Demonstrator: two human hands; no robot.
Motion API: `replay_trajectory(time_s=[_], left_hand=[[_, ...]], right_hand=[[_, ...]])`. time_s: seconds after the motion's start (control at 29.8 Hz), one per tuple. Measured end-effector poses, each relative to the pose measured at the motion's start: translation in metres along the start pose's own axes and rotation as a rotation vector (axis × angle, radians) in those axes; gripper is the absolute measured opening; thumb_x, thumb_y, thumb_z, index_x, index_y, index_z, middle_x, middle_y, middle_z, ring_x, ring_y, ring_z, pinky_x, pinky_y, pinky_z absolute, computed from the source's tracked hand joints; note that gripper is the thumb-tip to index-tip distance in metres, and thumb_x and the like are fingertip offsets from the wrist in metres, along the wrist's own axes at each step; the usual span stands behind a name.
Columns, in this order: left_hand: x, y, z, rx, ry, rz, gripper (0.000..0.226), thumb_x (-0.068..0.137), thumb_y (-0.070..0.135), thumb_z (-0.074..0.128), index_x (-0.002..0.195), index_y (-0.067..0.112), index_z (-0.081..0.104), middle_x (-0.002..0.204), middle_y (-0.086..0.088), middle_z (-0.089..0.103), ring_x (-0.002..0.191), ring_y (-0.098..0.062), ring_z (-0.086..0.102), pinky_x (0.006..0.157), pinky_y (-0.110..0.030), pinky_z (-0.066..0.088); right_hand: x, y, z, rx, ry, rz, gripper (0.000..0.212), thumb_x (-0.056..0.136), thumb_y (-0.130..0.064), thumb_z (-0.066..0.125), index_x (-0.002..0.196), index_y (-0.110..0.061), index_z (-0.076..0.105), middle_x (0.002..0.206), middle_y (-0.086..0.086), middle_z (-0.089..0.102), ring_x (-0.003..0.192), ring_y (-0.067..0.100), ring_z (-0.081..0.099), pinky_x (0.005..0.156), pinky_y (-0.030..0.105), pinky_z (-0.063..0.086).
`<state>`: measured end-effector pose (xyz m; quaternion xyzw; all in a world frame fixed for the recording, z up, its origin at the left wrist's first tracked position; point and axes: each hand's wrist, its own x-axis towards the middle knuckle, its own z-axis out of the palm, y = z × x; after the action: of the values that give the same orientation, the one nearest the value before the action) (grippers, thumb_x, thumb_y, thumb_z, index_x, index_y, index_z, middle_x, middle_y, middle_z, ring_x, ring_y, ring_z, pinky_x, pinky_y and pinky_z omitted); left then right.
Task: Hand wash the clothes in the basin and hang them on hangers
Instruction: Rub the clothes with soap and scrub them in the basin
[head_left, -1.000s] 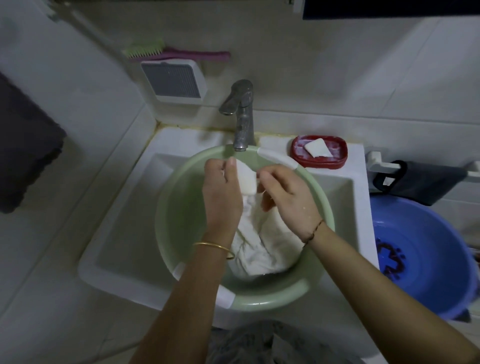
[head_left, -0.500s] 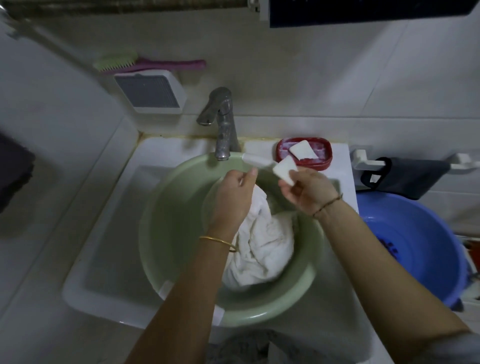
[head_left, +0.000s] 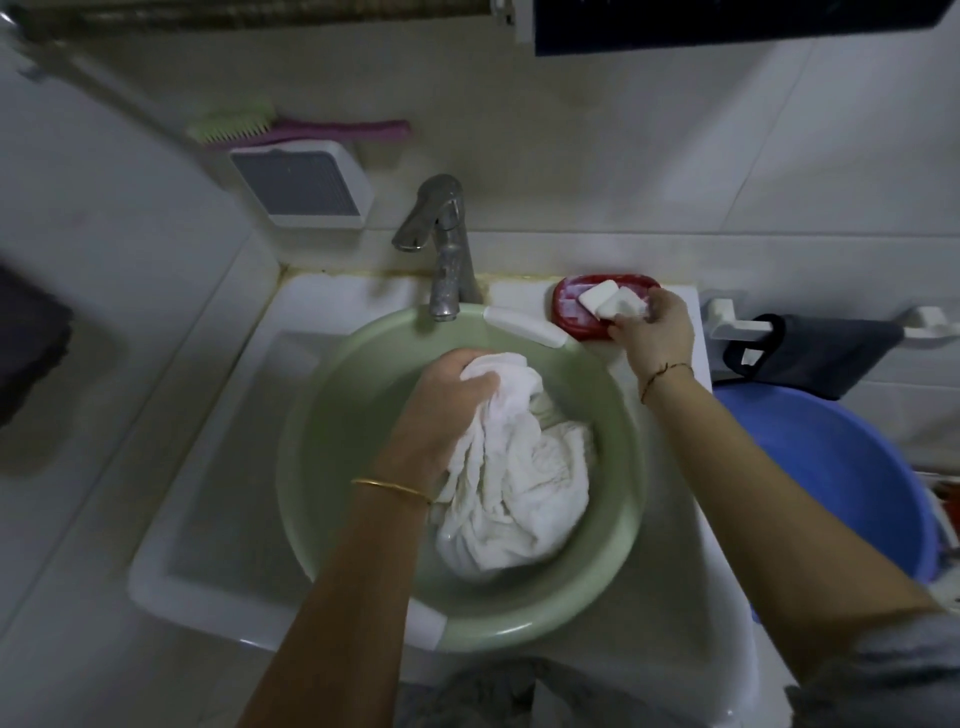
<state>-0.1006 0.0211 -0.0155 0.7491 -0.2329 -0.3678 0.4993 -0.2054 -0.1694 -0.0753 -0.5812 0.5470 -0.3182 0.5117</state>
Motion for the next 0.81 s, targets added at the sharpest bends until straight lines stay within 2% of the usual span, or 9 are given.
replay_trajectory(time_s=[0.13, 0.17, 0.24, 0.34, 0.47, 0.57, 0.64, 0.67, 0.81], left_hand=[[-0.019, 0.009, -0.028, -0.167, -0.054, 0.103, 0.027, 0.078, 0.016, 0.057, 0.104, 0.013, 0.065, 0.104, -0.01, 0.069, 0.096, -0.025, 0.064, 0.084, -0.038, 0.052], [-0.021, 0.01, -0.037, -0.171, -0.037, 0.125, 0.032, 0.077, 0.018, 0.057, 0.107, 0.01, 0.064, 0.105, -0.011, 0.068, 0.095, -0.024, 0.065, 0.082, -0.037, 0.053], [-0.024, 0.008, -0.058, 0.084, 0.054, 0.177, 0.033, 0.081, 0.026, 0.057, 0.109, 0.01, 0.062, 0.106, -0.01, 0.067, 0.094, -0.022, 0.063, 0.082, -0.035, 0.052], [-0.022, -0.01, -0.071, 0.447, 0.076, 0.116, 0.042, 0.079, 0.049, 0.049, 0.095, 0.014, 0.065, 0.103, -0.009, 0.069, 0.098, -0.029, 0.062, 0.09, -0.041, 0.049], [-0.014, -0.033, -0.057, -0.354, -0.111, -0.109, 0.038, 0.094, 0.029, 0.055, 0.118, -0.001, 0.06, 0.12, -0.019, 0.062, 0.115, -0.032, 0.057, 0.096, -0.04, 0.046], [-0.007, -0.049, -0.038, -0.646, -0.077, -0.323, 0.036, 0.102, 0.031, 0.034, 0.096, 0.007, 0.061, 0.082, -0.006, 0.074, 0.112, -0.031, 0.061, 0.068, -0.022, 0.056], [-0.01, -0.046, -0.025, -0.689, -0.075, -0.396, 0.044, 0.104, 0.033, 0.016, 0.076, 0.016, 0.046, 0.044, 0.008, 0.061, 0.072, -0.012, 0.071, 0.047, -0.012, 0.049], [-0.013, -0.04, -0.017, -0.734, -0.086, -0.446, 0.043, 0.103, 0.036, 0.019, 0.076, 0.017, 0.046, 0.045, 0.007, 0.06, 0.057, -0.009, 0.067, 0.049, -0.016, 0.049], [-0.012, -0.017, -0.01, -0.948, -0.106, -0.546, 0.037, 0.096, 0.04, 0.038, 0.084, 0.014, 0.062, 0.076, -0.008, 0.066, 0.073, -0.021, 0.062, 0.06, -0.025, 0.051]], right_hand=[[-0.08, 0.0, 0.014, -0.162, -1.0, -0.133, 0.05, 0.071, -0.034, 0.07, 0.104, 0.002, 0.062, 0.103, 0.016, 0.065, 0.099, 0.029, 0.061, 0.092, 0.043, 0.047], [-0.088, -0.002, 0.015, -0.169, -1.058, -0.17, 0.041, 0.072, -0.037, 0.07, 0.092, -0.002, 0.064, 0.091, 0.009, 0.065, 0.087, 0.021, 0.062, 0.085, 0.038, 0.048], [-0.102, -0.017, 0.019, 0.167, -0.985, -0.115, 0.017, 0.082, -0.031, 0.064, 0.085, -0.014, 0.062, 0.083, -0.003, 0.062, 0.08, 0.009, 0.059, 0.077, 0.03, 0.047], [-0.102, -0.033, 0.025, 0.488, -0.716, 0.02, 0.026, 0.088, -0.033, 0.061, 0.095, -0.01, 0.051, 0.091, 0.008, 0.056, 0.086, 0.019, 0.055, 0.078, 0.035, 0.045], [-0.13, -0.031, 0.045, 0.14, -0.091, -0.079, 0.015, 0.09, -0.025, 0.057, 0.103, -0.018, 0.054, 0.089, -0.002, 0.056, 0.086, 0.015, 0.053, 0.074, 0.026, 0.04], [-0.183, -0.037, 0.065, -0.226, -0.224, -0.449, 0.022, 0.084, -0.044, 0.062, 0.085, -0.022, 0.065, 0.081, -0.005, 0.063, 0.078, 0.013, 0.058, 0.067, 0.027, 0.043], [-0.199, -0.042, 0.086, -0.603, -0.271, -0.552, 0.038, 0.085, -0.056, 0.054, 0.066, -0.023, 0.059, 0.072, -0.003, 0.06, 0.073, 0.017, 0.058, 0.059, 0.028, 0.037], [-0.188, -0.045, 0.091, -0.696, -0.252, -0.487, 0.04, 0.089, -0.054, 0.049, 0.067, -0.022, 0.06, 0.074, 0.0, 0.061, 0.076, 0.02, 0.059, 0.06, 0.028, 0.035], [-0.153, -0.05, 0.088, -0.682, -0.171, -0.307, 0.038, 0.094, -0.04, 0.044, 0.065, -0.019, 0.058, 0.071, 0.006, 0.059, 0.08, 0.029, 0.061, 0.06, 0.029, 0.036]])
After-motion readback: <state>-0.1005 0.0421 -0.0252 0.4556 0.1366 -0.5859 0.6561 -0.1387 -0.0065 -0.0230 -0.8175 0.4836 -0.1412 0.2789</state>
